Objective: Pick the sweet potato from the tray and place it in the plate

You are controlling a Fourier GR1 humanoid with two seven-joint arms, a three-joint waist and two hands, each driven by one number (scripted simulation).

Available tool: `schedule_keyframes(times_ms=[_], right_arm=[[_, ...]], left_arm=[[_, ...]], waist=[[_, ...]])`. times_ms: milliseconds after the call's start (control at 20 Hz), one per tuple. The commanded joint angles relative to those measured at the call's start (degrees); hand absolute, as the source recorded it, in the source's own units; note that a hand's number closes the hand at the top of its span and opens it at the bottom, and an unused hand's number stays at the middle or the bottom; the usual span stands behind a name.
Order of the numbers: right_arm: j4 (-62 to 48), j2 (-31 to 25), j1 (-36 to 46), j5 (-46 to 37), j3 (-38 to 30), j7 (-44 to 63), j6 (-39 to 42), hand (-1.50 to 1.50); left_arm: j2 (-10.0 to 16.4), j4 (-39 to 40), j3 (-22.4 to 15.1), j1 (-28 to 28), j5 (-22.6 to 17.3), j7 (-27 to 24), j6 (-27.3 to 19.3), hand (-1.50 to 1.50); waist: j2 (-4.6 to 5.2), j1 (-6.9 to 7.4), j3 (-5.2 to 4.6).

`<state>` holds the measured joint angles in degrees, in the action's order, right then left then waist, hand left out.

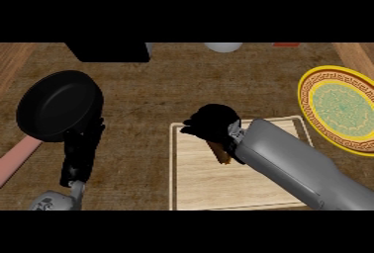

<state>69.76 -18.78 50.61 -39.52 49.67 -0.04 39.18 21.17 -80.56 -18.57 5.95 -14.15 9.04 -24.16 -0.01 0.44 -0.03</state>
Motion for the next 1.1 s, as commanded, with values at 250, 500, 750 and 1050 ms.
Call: schedule_keyframes(times_ms=[250, 500, 750, 1050], right_arm=[[-1.7, 2.5, -6.2, -9.7, -1.4, -0.9, 0.9, -1.50], [-4.4, 2.8, -5.4, -14.0, -3.6, -7.1, 1.7, -1.50], [-10.1, 4.6, -5.0, -17.9, -6.2, -10.7, -0.6, -1.50], [-9.8, 7.2, -7.1, -22.8, -8.8, -10.2, 0.4, -1.50]], left_arm=[[0.3, -4.4, 2.7, -3.7, 1.6, 0.8, 3.2, 0.00], [-3.3, -4.1, 2.3, -3.9, 5.4, 1.3, 0.8, 0.00], [-3.3, -3.1, 3.7, -5.1, 6.4, 0.5, 3.5, 0.00], [-5.9, 1.3, 6.7, -0.1, 6.6, 1.4, 6.0, 0.00]], waist=[[-0.07, -0.12, 0.04], [-0.05, -0.11, 0.03], [0.07, 0.05, 0.03], [0.04, -0.30, 0.02]])
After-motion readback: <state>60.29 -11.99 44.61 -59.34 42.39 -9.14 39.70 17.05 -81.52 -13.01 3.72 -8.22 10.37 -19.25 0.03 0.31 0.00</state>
